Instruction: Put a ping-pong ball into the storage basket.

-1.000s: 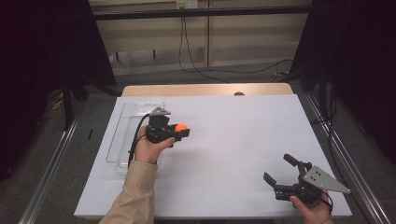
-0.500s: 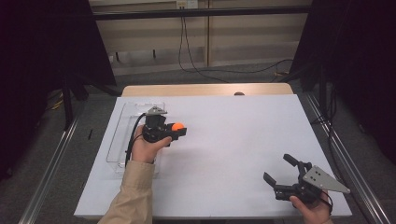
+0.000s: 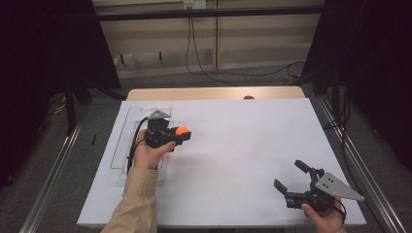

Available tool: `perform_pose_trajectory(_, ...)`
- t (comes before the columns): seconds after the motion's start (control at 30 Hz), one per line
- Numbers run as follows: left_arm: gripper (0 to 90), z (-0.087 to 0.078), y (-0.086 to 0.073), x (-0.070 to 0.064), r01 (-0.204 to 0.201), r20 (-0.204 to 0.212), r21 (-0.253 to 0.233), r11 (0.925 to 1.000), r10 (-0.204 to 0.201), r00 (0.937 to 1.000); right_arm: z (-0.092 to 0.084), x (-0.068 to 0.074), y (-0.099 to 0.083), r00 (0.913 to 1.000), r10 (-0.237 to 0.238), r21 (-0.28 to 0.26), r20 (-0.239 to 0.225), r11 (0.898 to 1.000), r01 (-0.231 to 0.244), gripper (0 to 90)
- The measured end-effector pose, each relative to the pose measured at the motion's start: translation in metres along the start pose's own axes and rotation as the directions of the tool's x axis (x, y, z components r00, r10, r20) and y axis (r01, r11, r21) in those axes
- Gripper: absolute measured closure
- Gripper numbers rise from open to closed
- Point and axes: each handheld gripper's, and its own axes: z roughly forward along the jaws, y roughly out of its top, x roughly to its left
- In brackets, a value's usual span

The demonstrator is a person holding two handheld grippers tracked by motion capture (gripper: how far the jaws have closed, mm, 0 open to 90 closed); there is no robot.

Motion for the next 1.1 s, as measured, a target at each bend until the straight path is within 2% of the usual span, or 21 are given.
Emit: perform_pose_trajectory(1.1, 51.1, -0.011, -0.004, 0.012, 0.008, -0.047, -0.027, 0.9996, -0.009, 0.9989, 0.0, 0.0, 0.0, 1.0, -0.003, 0.001, -0.002, 1.0, 0.003, 3.0)
